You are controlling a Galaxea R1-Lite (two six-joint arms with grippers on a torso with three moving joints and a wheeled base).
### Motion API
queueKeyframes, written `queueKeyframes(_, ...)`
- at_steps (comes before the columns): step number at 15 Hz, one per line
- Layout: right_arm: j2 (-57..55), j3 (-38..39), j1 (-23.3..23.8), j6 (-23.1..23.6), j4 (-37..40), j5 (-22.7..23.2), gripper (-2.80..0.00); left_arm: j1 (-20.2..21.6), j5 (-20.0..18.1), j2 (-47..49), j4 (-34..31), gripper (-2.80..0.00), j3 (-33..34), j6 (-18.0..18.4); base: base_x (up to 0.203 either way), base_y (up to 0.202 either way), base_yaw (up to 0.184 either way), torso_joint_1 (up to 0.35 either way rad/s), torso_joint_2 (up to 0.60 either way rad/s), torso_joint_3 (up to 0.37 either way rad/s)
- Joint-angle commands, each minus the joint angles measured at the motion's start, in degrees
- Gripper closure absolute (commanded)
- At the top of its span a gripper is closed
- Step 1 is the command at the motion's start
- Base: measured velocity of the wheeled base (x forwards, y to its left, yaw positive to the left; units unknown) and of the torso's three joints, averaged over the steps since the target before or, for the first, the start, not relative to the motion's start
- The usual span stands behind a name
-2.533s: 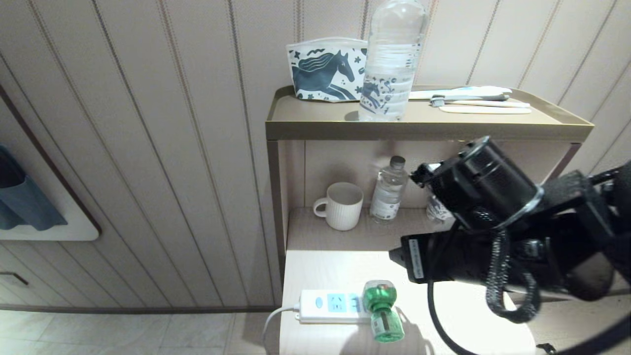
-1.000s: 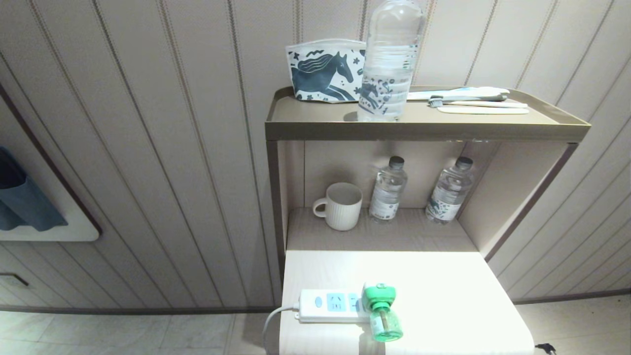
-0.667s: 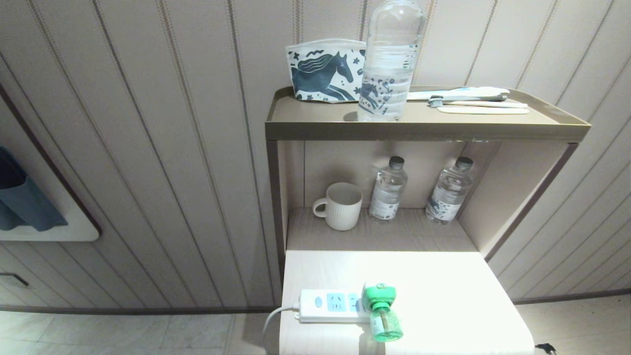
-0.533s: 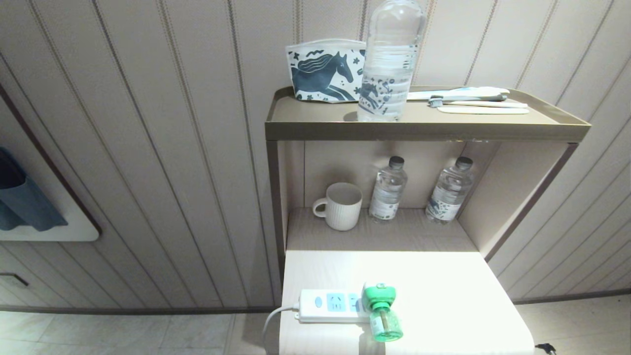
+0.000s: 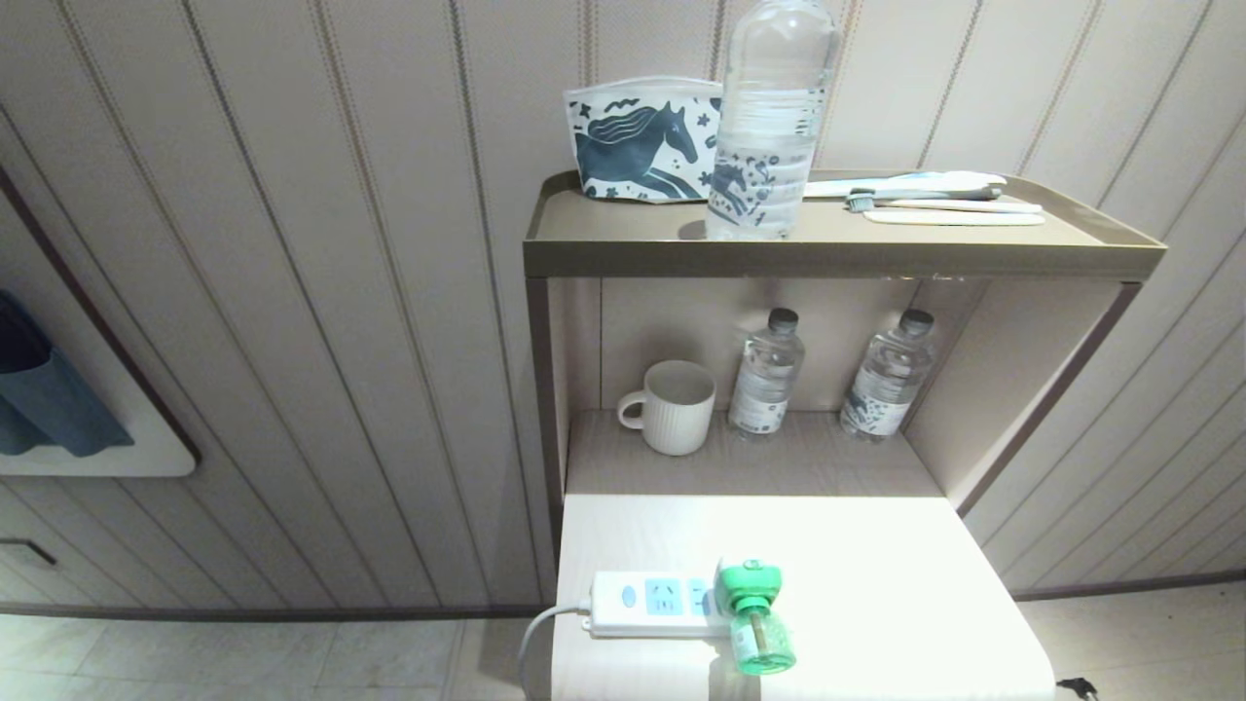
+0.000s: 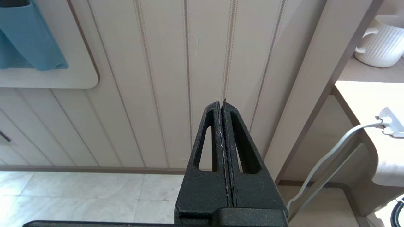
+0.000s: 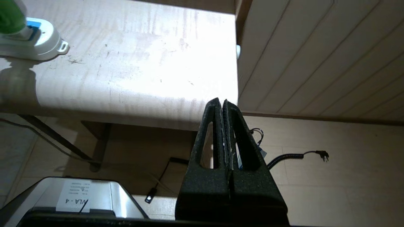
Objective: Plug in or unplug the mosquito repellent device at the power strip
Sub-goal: Hold the socket with your left hand and unplug it with your right hand
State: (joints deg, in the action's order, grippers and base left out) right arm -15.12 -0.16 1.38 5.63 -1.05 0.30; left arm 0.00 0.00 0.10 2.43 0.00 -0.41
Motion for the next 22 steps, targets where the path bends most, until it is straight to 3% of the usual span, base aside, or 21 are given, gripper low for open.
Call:
queueKeyframes(1, 1.2, 0.2, -3.8, 0.2, 0.3, 0.0, 0.0, 0.0, 0.0, 0.0, 0.0, 0.0, 0.0, 0.0, 0.0, 0.0, 0.0, 0.0, 0.0, 0.0)
queueKeyframes(6, 14.5, 0.2, -1.5, -1.1, 1.6, -0.2, 0.0, 0.0, 0.0, 0.0, 0.0, 0.0, 0.0, 0.0, 0.0, 0.0, 0.0, 0.0, 0.0, 0.0)
queueKeyframes(10, 14.5, 0.2, -1.4, -6.4, 1.6, -2.1, 0.0, 0.1, 0.1, -0.1, 0.5, 0.0, 0.0, 0.0, 0.0, 0.0, 0.0, 0.0, 0.0, 0.0)
queueKeyframes(22, 14.5, 0.2, -1.4, -6.7, 1.6, -2.2, 0.0, 0.1, 0.1, -0.1, 0.5, 0.0, 0.0, 0.0, 0.0, 0.0, 0.0, 0.0, 0.0, 0.0)
